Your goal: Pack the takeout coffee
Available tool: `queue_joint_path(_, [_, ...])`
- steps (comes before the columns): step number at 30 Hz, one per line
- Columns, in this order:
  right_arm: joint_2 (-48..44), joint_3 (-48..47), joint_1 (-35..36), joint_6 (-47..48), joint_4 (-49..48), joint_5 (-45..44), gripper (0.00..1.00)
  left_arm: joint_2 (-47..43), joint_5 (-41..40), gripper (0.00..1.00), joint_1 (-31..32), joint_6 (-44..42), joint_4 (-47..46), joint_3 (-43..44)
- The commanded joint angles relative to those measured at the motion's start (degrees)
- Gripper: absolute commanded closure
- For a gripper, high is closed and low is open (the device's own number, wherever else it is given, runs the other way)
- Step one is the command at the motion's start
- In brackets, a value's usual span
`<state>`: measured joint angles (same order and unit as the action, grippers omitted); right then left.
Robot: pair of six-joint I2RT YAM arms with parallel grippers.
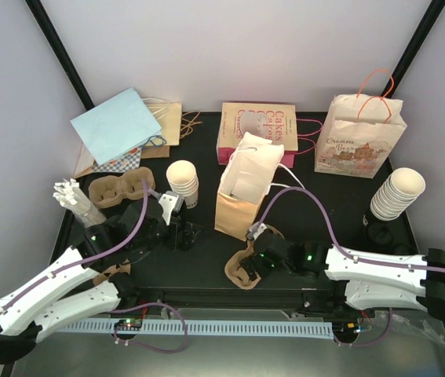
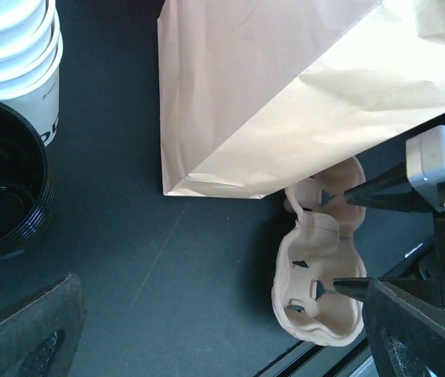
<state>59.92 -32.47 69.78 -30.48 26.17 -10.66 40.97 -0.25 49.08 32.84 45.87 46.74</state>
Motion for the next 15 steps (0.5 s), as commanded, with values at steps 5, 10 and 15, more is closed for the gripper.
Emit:
queue_joint_path(5, [2.0, 2.9, 0.4, -2.8, -3.5, -2.2, 0.0, 0.3, -0.9, 0.01, -0.6, 0.0, 0.8, 2.2])
queue_joint_path(10, [5.0, 1.6, 0.8, -2.7, -2.9, -2.6, 0.0, 0.5, -0.8, 0.01, -0.6, -0.2, 0.6, 2.2])
queue_joint_path(15, [10.6, -2.3, 2.8, -2.0, -0.7, -5.1, 0.07, 0.5, -0.7, 0.01, -0.6, -0.4, 0.7, 2.2])
